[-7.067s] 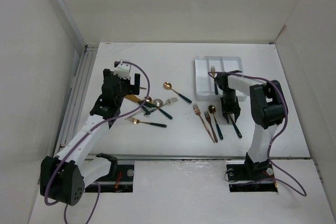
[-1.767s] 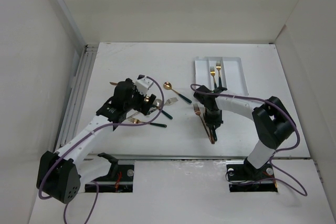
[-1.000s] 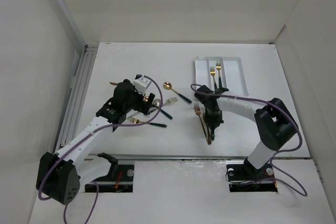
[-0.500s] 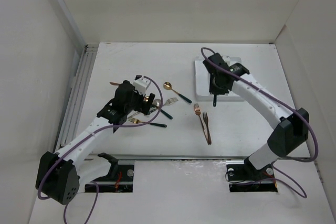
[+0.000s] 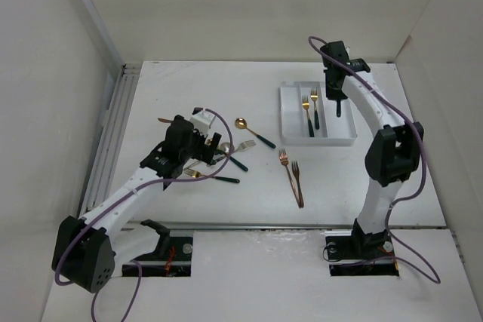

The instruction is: Sort the eating utensils into containers

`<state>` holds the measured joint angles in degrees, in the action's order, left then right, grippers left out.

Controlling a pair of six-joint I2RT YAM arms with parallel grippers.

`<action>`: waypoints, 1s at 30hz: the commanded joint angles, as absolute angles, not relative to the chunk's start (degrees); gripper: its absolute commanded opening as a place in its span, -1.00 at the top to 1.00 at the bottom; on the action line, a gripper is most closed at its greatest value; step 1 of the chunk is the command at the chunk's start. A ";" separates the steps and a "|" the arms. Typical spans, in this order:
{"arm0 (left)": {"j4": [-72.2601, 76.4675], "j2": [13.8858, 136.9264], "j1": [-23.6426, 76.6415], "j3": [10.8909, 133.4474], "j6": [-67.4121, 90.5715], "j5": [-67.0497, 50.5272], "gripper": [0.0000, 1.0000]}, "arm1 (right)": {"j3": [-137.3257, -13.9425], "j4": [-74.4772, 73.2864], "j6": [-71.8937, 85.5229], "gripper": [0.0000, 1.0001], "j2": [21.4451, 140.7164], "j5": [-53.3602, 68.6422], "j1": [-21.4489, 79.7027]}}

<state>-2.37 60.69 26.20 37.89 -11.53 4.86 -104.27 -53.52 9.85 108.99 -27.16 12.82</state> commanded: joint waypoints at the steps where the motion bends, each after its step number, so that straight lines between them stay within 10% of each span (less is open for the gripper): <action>1: -1.05 61.87 25.05 40.16 -11.87 5.98 -1.00 | -106.96 -49.40 2.73 1.00 113.28 -29.00 9.85; 11: -1.58 65.03 23.29 42.36 -11.87 5.98 -1.00 | -106.27 -45.10 0.88 1.00 120.93 -23.29 6.50; 30: -1.76 64.51 23.29 41.31 -13.97 3.16 -1.00 | -101.95 -45.62 3.16 0.22 115.93 -23.20 7.03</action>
<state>-2.90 65.84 23.46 39.90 -13.47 3.86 -101.95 -47.13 2.46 120.66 -22.09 6.31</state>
